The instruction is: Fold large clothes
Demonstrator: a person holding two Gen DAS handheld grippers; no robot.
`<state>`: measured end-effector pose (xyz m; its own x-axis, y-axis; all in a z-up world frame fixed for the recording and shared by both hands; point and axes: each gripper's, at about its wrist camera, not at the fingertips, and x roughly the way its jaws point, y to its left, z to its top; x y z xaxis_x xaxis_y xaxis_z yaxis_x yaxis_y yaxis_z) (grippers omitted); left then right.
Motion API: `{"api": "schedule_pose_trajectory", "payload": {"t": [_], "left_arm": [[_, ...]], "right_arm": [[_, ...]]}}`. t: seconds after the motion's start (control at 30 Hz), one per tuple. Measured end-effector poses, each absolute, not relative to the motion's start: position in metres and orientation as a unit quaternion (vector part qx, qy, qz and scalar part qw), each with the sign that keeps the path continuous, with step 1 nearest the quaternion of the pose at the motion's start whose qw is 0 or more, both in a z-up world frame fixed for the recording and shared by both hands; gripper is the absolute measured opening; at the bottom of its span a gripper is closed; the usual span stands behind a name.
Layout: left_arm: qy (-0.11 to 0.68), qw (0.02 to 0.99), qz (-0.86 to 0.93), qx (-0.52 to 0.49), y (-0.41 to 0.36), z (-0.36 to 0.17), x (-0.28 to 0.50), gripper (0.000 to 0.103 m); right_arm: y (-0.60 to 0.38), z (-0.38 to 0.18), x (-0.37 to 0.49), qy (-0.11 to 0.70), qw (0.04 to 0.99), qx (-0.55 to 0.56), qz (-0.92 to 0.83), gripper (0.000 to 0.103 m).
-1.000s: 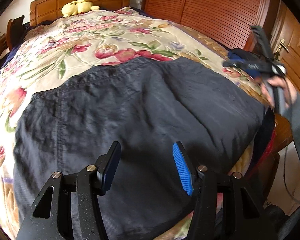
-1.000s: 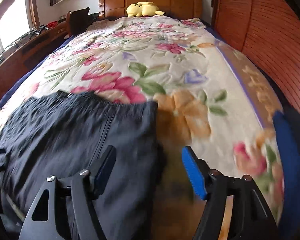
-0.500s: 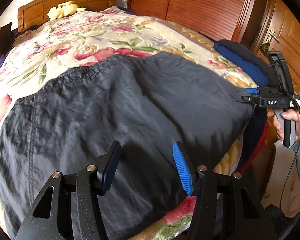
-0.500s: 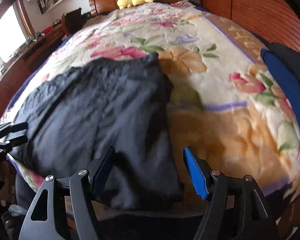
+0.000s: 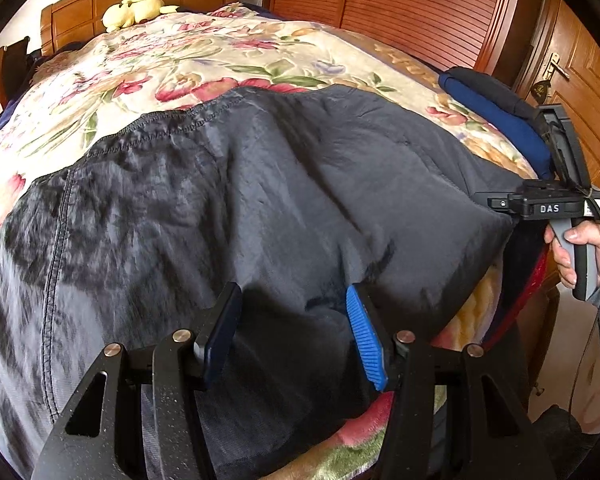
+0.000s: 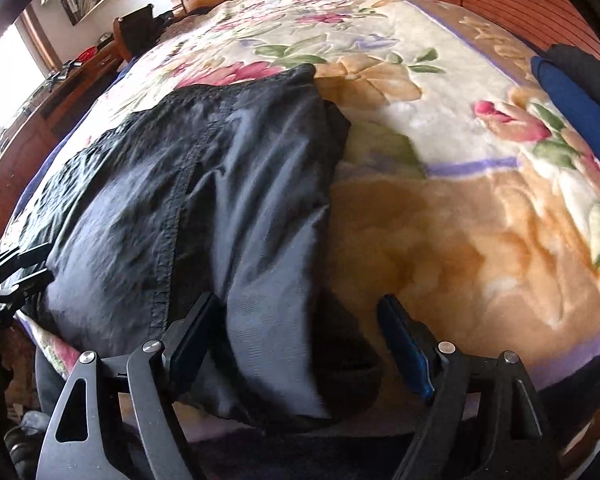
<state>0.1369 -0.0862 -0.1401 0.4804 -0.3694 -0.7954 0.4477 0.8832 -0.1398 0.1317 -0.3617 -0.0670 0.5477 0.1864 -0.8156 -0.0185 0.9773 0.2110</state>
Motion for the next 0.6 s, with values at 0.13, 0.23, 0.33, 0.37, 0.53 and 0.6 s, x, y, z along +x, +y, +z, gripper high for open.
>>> {"api": "schedule_pose_trajectory", "payload": {"t": [0.13, 0.23, 0.33, 0.37, 0.53, 0.6], "left_arm": [[0.451, 0.859, -0.238, 0.040, -0.0856, -0.1415, 0.1381, 0.056], [0.450, 0.860, -0.238, 0.040, -0.0851, -0.1420, 0.1377, 0.056], [0.450, 0.860, -0.239, 0.039, -0.0848, -0.1427, 0.1385, 0.056], [0.450, 0.860, -0.239, 0.039, -0.0849, -0.1426, 0.1385, 0.056], [0.449, 0.860, -0.239, 0.036, -0.0843, -0.1432, 0.1382, 0.056], [0.449, 0.860, -0.239, 0.036, -0.0842, -0.1434, 0.1383, 0.056]], "right_arm": [[-0.3572, -0.0681, 0.1280, 0.471, 0.875, 0.088, 0.069, 0.080], [-0.3595, -0.0700, 0.1277, 0.471, 0.874, 0.097, 0.073, 0.078], [-0.3619, -0.0711, 0.1280, 0.470, 0.873, 0.102, 0.077, 0.076], [-0.3611, -0.0712, 0.1277, 0.470, 0.873, 0.103, 0.077, 0.076], [-0.3626, -0.0730, 0.1261, 0.467, 0.868, 0.130, 0.105, 0.053], [-0.3624, -0.0746, 0.1254, 0.465, 0.864, 0.151, 0.121, 0.039]]}}
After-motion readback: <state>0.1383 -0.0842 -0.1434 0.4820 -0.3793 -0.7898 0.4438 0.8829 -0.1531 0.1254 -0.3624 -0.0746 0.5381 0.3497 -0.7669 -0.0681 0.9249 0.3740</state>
